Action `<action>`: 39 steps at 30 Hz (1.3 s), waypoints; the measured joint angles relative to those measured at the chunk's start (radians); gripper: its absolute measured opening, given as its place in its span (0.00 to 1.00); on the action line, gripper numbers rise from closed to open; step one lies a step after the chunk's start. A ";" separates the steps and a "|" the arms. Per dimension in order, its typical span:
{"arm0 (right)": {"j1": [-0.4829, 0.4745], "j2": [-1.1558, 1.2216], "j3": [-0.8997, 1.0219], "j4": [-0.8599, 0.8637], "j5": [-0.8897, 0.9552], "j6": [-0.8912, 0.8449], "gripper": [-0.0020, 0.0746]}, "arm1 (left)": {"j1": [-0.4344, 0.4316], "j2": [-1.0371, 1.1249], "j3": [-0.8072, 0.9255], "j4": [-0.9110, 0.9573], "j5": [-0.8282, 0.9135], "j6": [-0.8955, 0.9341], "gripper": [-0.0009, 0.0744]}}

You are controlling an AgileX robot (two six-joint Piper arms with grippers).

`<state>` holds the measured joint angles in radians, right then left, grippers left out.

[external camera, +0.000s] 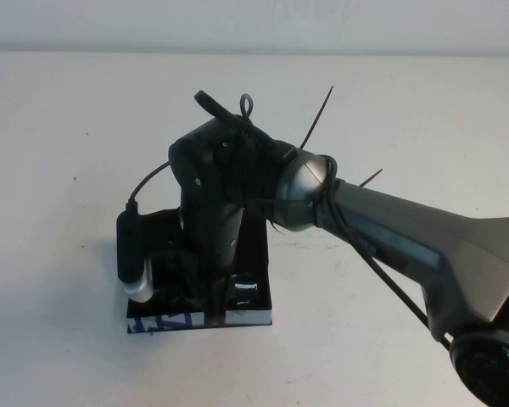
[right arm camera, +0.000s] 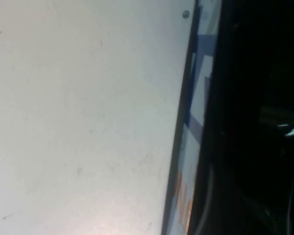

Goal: Return glasses to glasses case
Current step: Place the glasses in the glasses case, then close the glasses case

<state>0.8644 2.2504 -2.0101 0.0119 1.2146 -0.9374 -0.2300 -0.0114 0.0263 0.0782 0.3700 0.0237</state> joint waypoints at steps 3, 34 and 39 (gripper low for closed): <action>0.000 -0.002 0.000 -0.004 -0.001 0.000 0.39 | 0.000 0.000 0.000 0.000 0.000 0.000 0.01; -0.017 -0.545 0.454 0.011 -0.166 0.467 0.01 | 0.000 0.000 0.000 0.000 0.000 0.000 0.01; -0.017 -0.545 0.459 0.039 -0.180 0.467 0.01 | 0.000 0.000 0.000 0.000 0.000 0.000 0.01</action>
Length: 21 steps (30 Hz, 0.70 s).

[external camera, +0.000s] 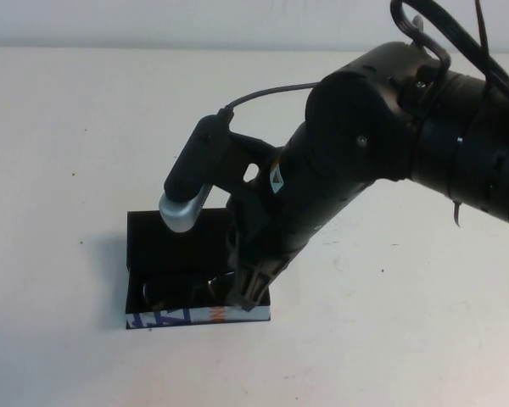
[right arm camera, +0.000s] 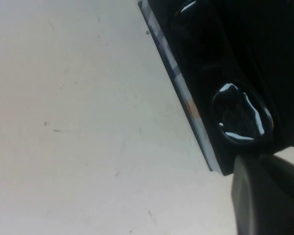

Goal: Return glasses to glasses case
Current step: Close the glasses case

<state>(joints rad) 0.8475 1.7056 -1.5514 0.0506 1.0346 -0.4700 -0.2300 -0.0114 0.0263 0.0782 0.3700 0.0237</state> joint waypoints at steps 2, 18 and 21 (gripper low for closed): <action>0.000 0.000 0.000 0.010 -0.002 0.000 0.01 | 0.000 0.000 0.000 0.000 0.000 0.000 0.01; 0.000 0.000 0.000 0.083 -0.044 0.092 0.01 | 0.000 0.002 -0.007 -0.309 -0.218 -0.352 0.01; -0.001 0.000 0.000 0.074 -0.077 0.159 0.01 | -0.002 0.080 -0.067 -0.328 -0.137 -0.356 0.01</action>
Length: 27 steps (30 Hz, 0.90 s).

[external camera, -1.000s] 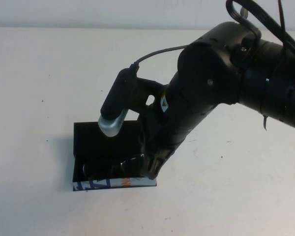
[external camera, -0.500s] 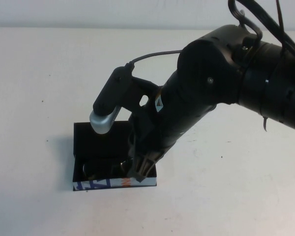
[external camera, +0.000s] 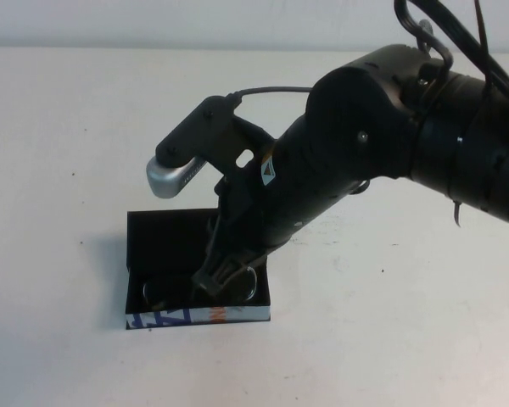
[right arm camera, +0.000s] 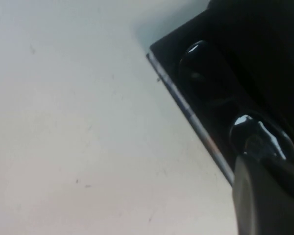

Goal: Return glasses to glasses case
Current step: Close the glasses case

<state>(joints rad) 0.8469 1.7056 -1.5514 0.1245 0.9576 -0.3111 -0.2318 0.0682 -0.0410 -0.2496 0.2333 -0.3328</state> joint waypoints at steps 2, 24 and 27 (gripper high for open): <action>-0.007 0.000 0.000 -0.007 -0.009 0.033 0.01 | -0.014 0.084 -0.054 -0.002 0.059 0.004 0.01; -0.177 0.099 -0.099 0.061 0.006 0.110 0.01 | -0.121 1.177 -0.340 -1.079 0.306 1.460 0.01; -0.178 0.146 -0.169 0.062 0.041 0.110 0.01 | -0.122 1.295 -0.342 -1.305 0.287 1.692 0.01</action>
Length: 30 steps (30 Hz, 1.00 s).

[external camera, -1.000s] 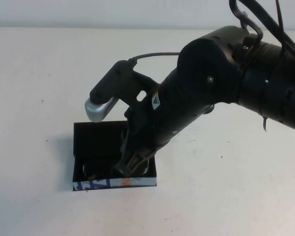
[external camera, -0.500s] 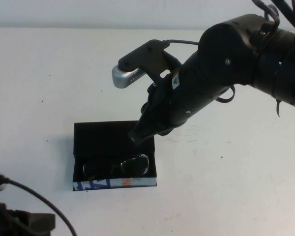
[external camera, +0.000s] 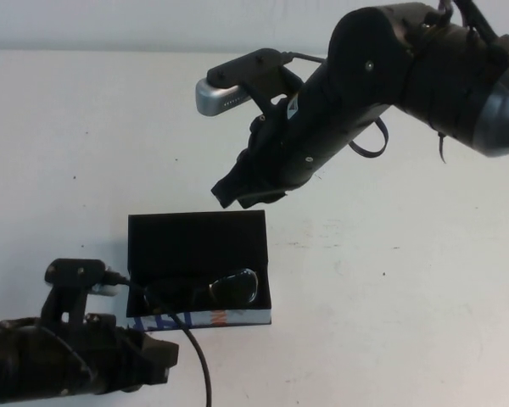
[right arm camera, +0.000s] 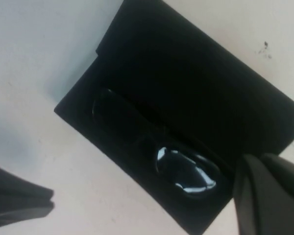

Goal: Return glasses to glasses case
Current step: Close the glasses case

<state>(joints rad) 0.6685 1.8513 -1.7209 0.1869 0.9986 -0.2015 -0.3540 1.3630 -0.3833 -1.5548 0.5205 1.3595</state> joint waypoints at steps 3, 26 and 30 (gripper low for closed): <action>0.000 0.050 -0.062 0.000 0.024 0.000 0.01 | -0.002 0.093 -0.014 -0.116 -0.018 0.165 0.01; -0.032 0.377 -0.396 0.005 0.031 0.000 0.01 | -0.002 0.244 -0.117 -0.162 -0.039 0.382 0.01; -0.032 0.429 -0.441 0.010 0.020 0.000 0.01 | -0.002 0.244 -0.118 -0.162 -0.039 0.389 0.01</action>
<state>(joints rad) 0.6363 2.2804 -2.1616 0.1970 1.0184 -0.2015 -0.3563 1.6071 -0.5015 -1.7164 0.4819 1.7481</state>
